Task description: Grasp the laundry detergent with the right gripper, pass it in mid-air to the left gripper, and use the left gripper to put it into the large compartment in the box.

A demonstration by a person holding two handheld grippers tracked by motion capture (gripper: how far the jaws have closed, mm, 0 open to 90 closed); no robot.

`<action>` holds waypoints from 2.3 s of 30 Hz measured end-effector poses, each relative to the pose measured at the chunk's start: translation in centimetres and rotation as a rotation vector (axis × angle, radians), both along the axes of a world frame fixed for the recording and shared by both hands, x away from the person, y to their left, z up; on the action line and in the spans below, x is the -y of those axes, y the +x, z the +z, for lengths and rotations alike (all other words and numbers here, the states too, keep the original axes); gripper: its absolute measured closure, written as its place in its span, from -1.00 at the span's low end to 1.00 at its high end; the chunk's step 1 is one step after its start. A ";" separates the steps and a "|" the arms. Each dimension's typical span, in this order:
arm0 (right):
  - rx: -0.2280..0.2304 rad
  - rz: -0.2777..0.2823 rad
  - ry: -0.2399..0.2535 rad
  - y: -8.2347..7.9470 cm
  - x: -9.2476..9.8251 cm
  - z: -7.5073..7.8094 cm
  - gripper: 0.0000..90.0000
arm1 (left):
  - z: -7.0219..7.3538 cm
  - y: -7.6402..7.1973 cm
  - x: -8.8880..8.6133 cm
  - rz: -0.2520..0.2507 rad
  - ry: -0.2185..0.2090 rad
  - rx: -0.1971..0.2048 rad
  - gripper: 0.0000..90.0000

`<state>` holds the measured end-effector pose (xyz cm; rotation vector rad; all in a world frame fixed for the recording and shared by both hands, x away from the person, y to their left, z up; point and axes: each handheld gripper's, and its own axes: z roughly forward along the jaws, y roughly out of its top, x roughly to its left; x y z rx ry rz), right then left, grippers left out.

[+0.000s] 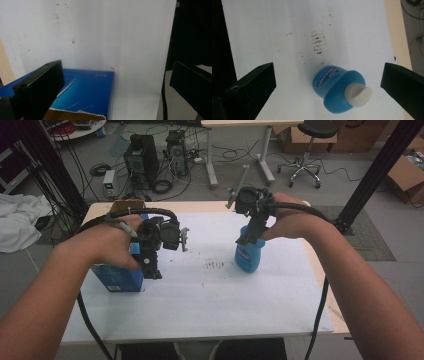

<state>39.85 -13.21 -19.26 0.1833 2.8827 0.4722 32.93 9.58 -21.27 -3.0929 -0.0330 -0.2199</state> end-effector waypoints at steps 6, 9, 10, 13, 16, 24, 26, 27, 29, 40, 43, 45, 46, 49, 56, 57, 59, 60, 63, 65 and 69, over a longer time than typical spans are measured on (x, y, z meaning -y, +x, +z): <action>0.034 -0.032 0.073 -1.2 2.5 1.3 -1.00 | 0.3 -0.3 0.2 -0.006 -0.007 0.009 -1.00; 0.050 -0.051 0.117 -1.7 4.0 1.5 -1.00 | 0.3 -0.4 0.3 -0.010 -0.011 0.011 -1.00; 0.055 -0.062 0.133 -1.8 4.5 1.5 -1.00 | 0.4 -0.4 0.4 -0.013 -0.008 0.010 -1.00; 0.065 -0.088 0.195 -2.3 6.1 1.4 -1.00 | 0.4 -0.5 0.4 -0.014 -0.008 0.012 -1.00; 0.088 -0.118 0.238 -2.9 7.6 0.9 -1.00 | 0.3 -0.5 0.4 -0.018 -0.015 0.013 -1.00; 0.099 -0.196 0.359 -3.7 10.6 -2.2 -1.00 | 0.3 -0.5 0.4 -0.028 -0.016 0.018 -1.00; 0.095 -0.218 0.387 -3.8 11.2 -3.2 -1.00 | 0.2 -0.6 0.4 -0.027 -0.017 0.016 -1.00; 0.095 -0.227 0.403 -3.8 11.4 -3.8 -1.00 | 0.3 -0.6 0.4 -0.032 -0.019 0.015 -1.00; 0.091 -0.248 0.430 -3.7 11.9 -4.9 -1.00 | 0.3 -0.6 0.4 -0.032 -0.020 0.016 -1.00; 0.092 -0.370 0.556 -2.3 13.2 -11.2 -1.00 | 0.1 -0.8 0.2 -0.034 -0.026 0.018 -1.00; 0.092 -0.377 0.583 -2.0 13.0 -12.3 -1.00 | 0.1 -0.8 0.3 -0.037 -0.024 0.018 -1.00; 0.096 -0.381 0.599 -1.7 12.5 -13.4 -1.00 | 0.0 -0.8 0.3 -0.038 -0.012 0.016 -1.00; 0.098 -0.382 0.605 -1.5 12.3 -13.8 -1.00 | 0.0 -0.8 0.3 -0.038 -0.012 0.016 -1.00; 0.097 -0.391 0.619 -1.1 11.8 -15.0 -1.00 | 0.2 -0.8 0.4 -0.046 -0.006 0.018 -1.00; 0.101 -0.409 0.664 -0.4 11.1 -16.8 -1.00 | 0.3 -0.7 0.2 -0.040 -0.011 0.020 -1.00; 0.114 -0.417 0.688 -0.3 10.9 -17.4 -1.00 | 0.3 -0.6 0.2 -0.038 -0.015 0.020 -1.00; 0.110 -0.430 0.698 0.0 10.8 -17.9 -1.00 | 0.2 -0.5 0.2 -0.035 -0.014 0.019 -1.00; 0.110 -0.434 0.703 0.1 10.7 -18.0 -1.00 | 0.2 -0.5 0.2 -0.035 -0.012 0.018 -1.00; 0.120 -0.444 0.720 0.2 10.4 -18.6 -1.00 | 0.1 -0.5 0.2 -0.037 -0.009 0.016 -1.00; 0.123 -0.453 0.733 0.4 10.2 -19.0 -1.00 | 0.1 -0.5 0.2 -0.036 -0.009 0.016 -1.00; 0.125 -0.462 0.742 0.7 9.8 -19.8 -1.00 | 0.0 -0.6 0.1 -0.039 -0.001 0.014 -1.00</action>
